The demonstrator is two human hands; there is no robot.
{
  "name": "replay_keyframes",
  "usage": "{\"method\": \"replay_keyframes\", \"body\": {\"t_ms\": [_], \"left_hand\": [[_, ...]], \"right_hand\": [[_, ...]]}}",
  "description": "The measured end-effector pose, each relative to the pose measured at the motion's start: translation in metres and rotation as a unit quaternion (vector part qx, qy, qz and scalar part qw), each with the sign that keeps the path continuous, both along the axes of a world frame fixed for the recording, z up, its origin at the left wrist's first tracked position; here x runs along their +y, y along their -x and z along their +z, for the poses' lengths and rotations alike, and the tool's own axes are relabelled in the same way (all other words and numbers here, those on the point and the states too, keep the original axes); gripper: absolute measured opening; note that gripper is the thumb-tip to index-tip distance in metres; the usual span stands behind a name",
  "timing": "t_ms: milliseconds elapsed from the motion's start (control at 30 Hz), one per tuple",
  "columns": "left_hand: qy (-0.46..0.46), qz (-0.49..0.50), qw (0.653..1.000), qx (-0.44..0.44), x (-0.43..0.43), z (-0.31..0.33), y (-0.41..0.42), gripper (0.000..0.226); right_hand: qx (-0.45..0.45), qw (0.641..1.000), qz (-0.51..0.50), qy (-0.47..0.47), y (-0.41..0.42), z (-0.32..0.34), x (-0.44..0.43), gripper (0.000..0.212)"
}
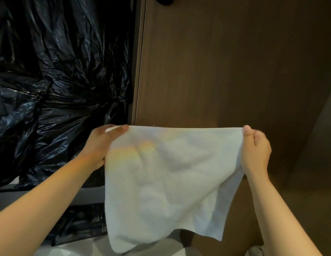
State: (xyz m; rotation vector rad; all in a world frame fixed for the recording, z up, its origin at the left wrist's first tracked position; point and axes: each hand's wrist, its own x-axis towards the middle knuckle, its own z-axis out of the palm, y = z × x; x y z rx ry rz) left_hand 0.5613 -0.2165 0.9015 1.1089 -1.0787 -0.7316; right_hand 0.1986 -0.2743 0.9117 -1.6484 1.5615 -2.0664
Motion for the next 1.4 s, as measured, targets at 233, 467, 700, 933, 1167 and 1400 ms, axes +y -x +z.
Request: {"method": "replay_keyframes", "body": {"t_ms": [233, 467, 700, 933, 1167, 1400], "left_hand": [[-0.112, 0.140, 0.937, -0.301, -0.024, -0.044, -0.011, 0.019], [-0.130, 0.140, 0.941, -0.278, -0.024, -0.103, -0.009, 0.019], [-0.156, 0.110, 0.961, -0.199, -0.010, -0.104, 0.009, 0.026], [-0.187, -0.010, 0.981, 0.052, 0.036, -0.093, 0.041, 0.019], [-0.180, -0.029, 0.974, 0.133, 0.060, -0.097, 0.055, 0.015], [-0.164, -0.012, 0.973, 0.165, 0.073, -0.103, 0.063, 0.021]], "right_hand": [[0.067, 0.979, -0.009, -0.194, -0.002, -0.045, -0.017, 0.037], [0.101, 0.967, -0.031, -0.230, 0.003, -0.107, -0.014, 0.030], [0.055, 0.983, 0.023, -0.176, -0.011, -0.114, 0.013, 0.028], [-0.028, 0.984, 0.100, -0.143, -0.042, -0.116, 0.056, 0.025], [-0.062, 0.979, 0.124, -0.148, -0.062, -0.123, 0.078, 0.026], [-0.083, 0.953, 0.219, -0.193, -0.078, -0.125, 0.093, 0.024]]}}
